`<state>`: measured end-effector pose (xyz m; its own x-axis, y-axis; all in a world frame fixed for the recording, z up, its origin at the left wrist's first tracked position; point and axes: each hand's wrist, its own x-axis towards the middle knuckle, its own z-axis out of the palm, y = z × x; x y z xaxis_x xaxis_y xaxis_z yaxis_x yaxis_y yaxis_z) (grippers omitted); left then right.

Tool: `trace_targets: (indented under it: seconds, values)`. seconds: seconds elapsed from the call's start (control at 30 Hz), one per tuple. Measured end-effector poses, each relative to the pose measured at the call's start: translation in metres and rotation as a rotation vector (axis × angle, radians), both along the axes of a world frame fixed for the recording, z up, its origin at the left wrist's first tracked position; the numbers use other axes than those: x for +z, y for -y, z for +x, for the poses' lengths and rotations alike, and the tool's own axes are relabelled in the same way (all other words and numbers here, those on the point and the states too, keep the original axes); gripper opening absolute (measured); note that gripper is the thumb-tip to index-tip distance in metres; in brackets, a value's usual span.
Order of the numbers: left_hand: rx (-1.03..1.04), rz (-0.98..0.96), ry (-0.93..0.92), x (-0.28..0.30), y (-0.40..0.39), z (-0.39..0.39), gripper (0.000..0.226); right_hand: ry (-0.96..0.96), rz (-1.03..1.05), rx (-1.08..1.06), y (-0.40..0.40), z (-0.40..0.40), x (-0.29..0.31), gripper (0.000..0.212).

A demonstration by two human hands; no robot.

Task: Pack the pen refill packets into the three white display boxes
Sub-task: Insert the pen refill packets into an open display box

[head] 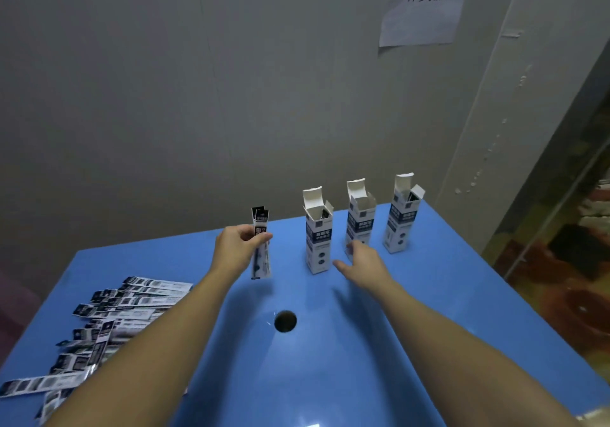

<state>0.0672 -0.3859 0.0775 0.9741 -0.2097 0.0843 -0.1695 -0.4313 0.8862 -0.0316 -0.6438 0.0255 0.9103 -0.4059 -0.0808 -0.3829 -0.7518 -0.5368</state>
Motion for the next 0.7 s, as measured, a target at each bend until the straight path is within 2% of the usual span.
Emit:
trace_targets:
  seconds: [0.13,0.33,0.47,0.57,0.7]
  values:
    - [0.056,-0.003,-0.003,0.001,0.026,-0.006,0.017,0.002,0.039,0.114,0.02,0.014,-0.002,0.073]
    - [0.105,-0.011,-0.008,0.006,0.035,-0.004,0.017,0.025,0.219,0.19,0.014,0.04,0.0,0.091]
    - [0.118,-0.06,-0.024,0.012,0.029,0.0,0.019,0.107,0.452,0.136,0.004,0.05,0.006,0.091]
    - [0.108,-0.123,-0.023,0.019,0.026,0.0,0.019,0.146,0.579,0.109,0.0,0.058,0.01,0.08]
    - [0.078,-0.178,-0.013,0.032,0.022,-0.005,0.017,0.224,0.531,0.108,-0.003,0.064,0.017,0.048]
